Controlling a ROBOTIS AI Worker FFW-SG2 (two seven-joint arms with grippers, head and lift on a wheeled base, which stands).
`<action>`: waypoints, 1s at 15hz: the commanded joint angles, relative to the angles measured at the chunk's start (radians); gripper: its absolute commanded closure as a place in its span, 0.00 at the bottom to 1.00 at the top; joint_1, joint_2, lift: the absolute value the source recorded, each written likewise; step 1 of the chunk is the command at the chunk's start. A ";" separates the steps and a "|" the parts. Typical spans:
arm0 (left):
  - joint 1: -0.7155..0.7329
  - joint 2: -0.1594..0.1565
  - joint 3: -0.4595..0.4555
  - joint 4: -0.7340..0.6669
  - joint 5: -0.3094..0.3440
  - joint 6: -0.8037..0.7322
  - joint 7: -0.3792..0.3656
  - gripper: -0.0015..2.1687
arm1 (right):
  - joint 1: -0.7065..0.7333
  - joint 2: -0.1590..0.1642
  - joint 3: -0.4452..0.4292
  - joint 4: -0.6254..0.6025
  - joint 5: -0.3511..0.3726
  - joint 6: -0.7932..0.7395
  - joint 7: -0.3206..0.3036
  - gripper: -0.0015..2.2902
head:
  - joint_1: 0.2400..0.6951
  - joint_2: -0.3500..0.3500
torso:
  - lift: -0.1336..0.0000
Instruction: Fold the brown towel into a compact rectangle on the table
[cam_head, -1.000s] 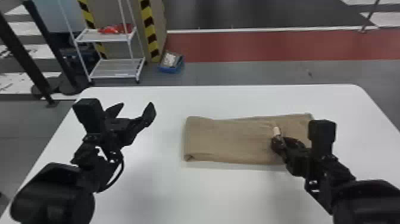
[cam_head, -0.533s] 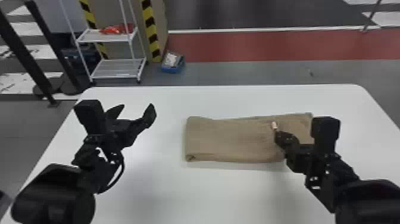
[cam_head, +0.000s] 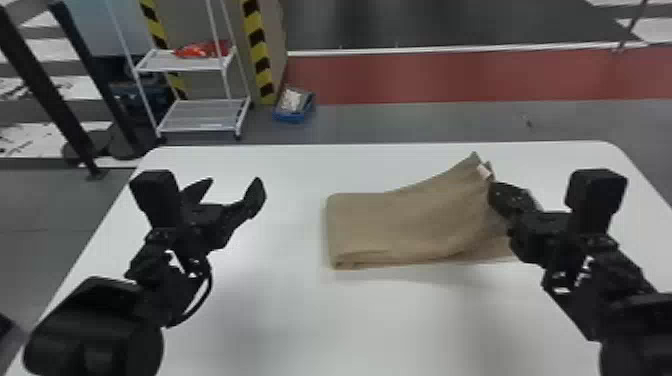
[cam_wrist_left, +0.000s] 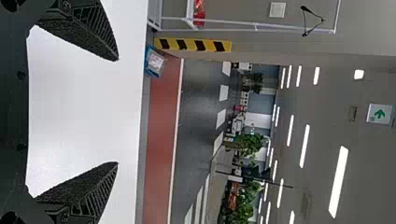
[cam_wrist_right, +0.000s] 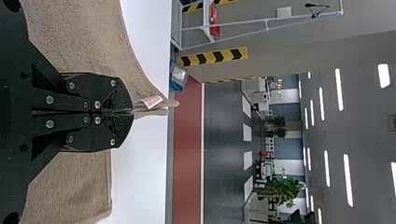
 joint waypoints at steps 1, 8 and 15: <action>0.004 0.002 0.006 0.001 0.000 0.001 0.000 0.04 | 0.011 -0.022 -0.053 0.010 -0.019 -0.004 -0.001 0.52 | 1.00 0.60 | 0.08; 0.007 -0.004 0.004 0.001 -0.009 0.007 0.000 0.04 | 0.013 -0.023 -0.064 0.046 -0.018 -0.068 0.002 0.52 | 1.00 0.52 | 0.08; 0.007 -0.002 0.006 0.026 -0.011 0.016 -0.009 0.04 | -0.024 -0.060 -0.110 0.102 -0.056 -0.025 -0.010 0.52 | 1.00 0.48 | 0.08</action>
